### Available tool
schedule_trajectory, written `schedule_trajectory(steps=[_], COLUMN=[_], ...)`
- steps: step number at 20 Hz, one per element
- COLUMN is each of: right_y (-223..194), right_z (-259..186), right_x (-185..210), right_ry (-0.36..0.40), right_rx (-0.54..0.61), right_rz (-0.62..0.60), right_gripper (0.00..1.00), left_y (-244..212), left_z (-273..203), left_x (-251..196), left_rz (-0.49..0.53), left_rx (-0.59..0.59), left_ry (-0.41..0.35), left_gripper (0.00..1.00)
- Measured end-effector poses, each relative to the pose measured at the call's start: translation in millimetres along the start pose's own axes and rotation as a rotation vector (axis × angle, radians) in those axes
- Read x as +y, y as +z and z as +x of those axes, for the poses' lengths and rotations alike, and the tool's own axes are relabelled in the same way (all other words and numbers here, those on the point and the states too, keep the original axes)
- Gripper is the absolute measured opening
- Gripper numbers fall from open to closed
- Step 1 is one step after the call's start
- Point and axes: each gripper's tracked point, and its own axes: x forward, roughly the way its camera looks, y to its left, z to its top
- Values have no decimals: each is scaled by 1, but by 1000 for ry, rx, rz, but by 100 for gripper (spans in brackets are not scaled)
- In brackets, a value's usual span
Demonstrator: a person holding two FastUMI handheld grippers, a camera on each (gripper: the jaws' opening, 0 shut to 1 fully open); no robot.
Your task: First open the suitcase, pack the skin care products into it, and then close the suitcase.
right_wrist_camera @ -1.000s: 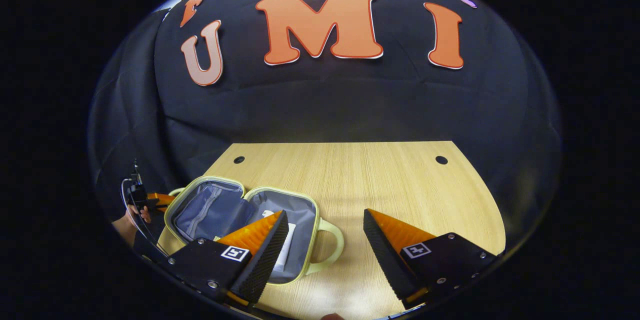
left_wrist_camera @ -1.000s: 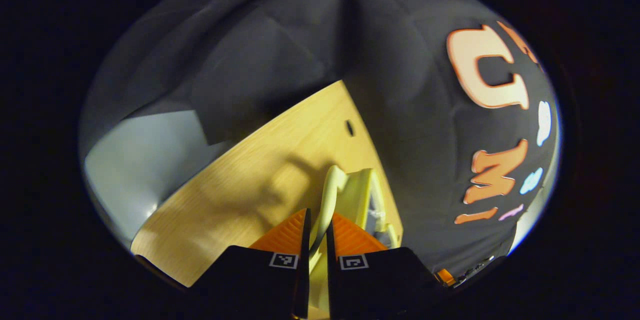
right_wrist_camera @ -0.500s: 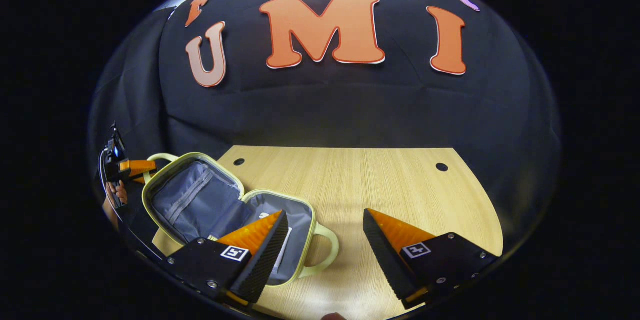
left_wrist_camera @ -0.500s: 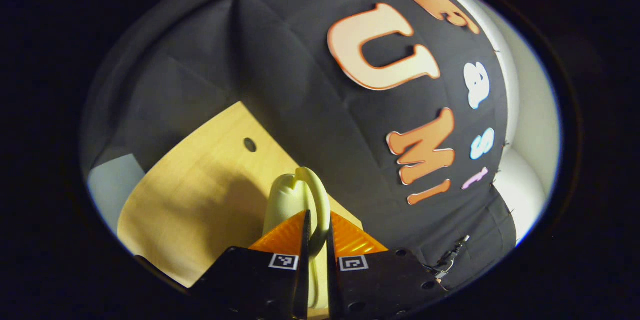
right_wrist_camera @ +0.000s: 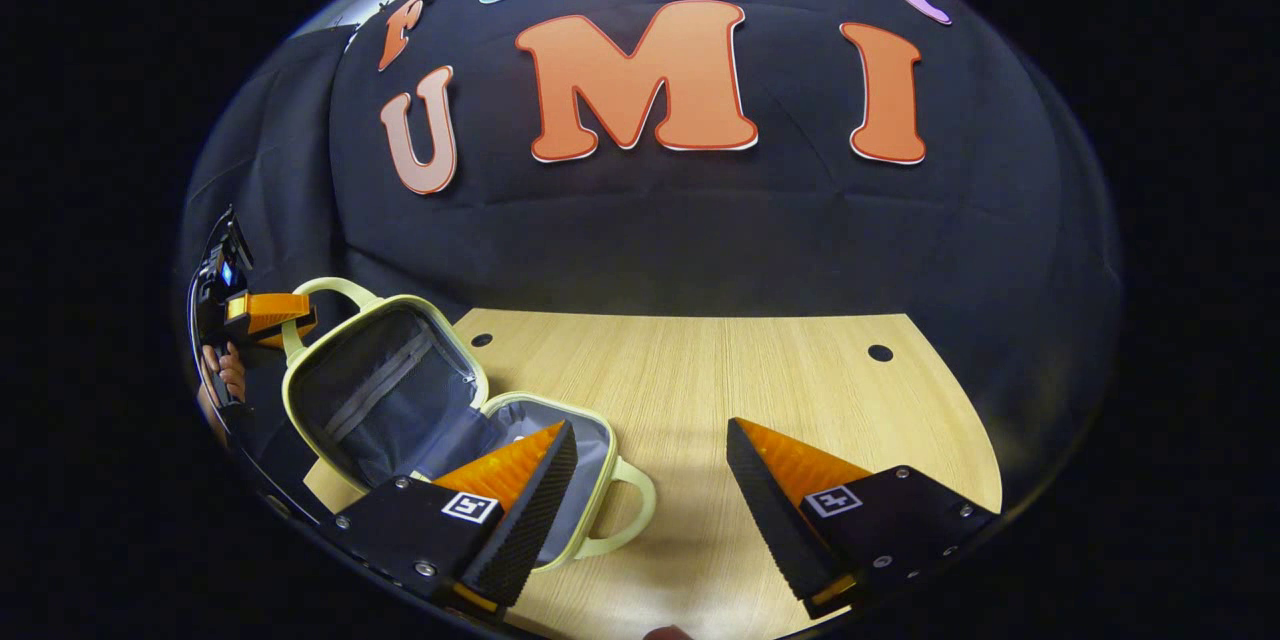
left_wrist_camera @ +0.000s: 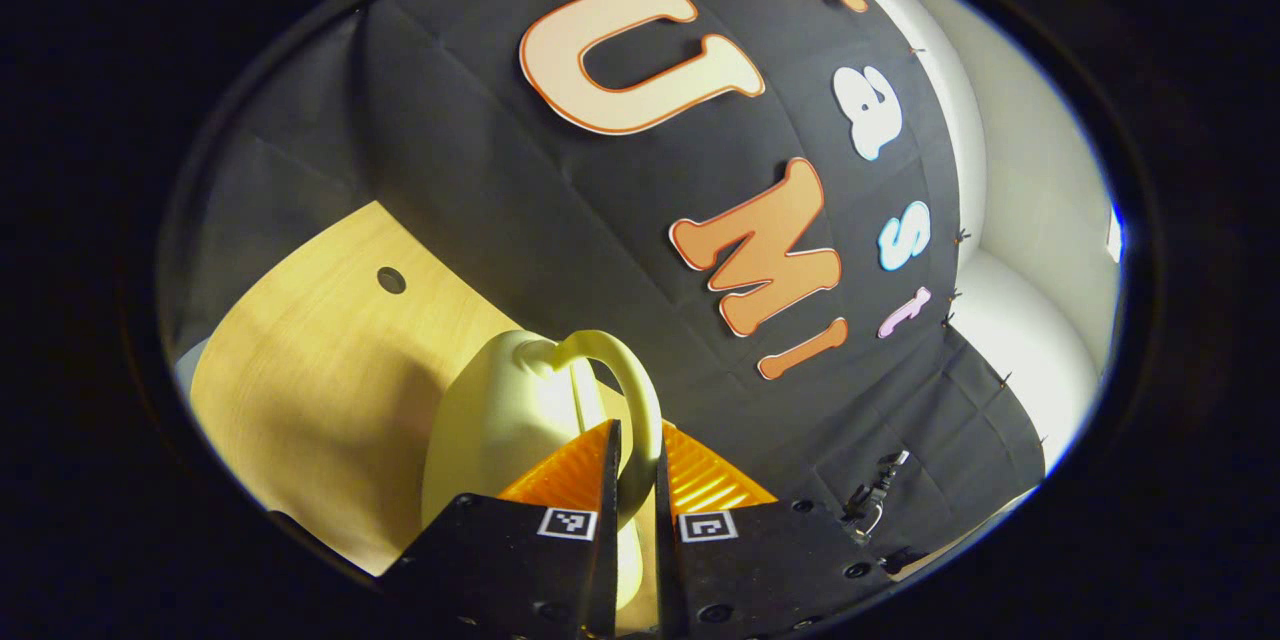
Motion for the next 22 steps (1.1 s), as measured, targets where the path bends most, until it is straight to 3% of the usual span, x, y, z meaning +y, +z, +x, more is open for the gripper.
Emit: schedule_trajectory(steps=[14,22], right_y=[-29,-38], right_z=[-18,-26], right_x=[-62,-89], right_ry=[38,50], right_rx=[31,12], right_rz=[48,75], right_gripper=[96,96], left_y=[-94,-187], left_z=[65,108], left_x=[-79,-96], left_rz=[-55,132], left_rx=[41,218], left_ry=[-56,54], left_gripper=[16,16])
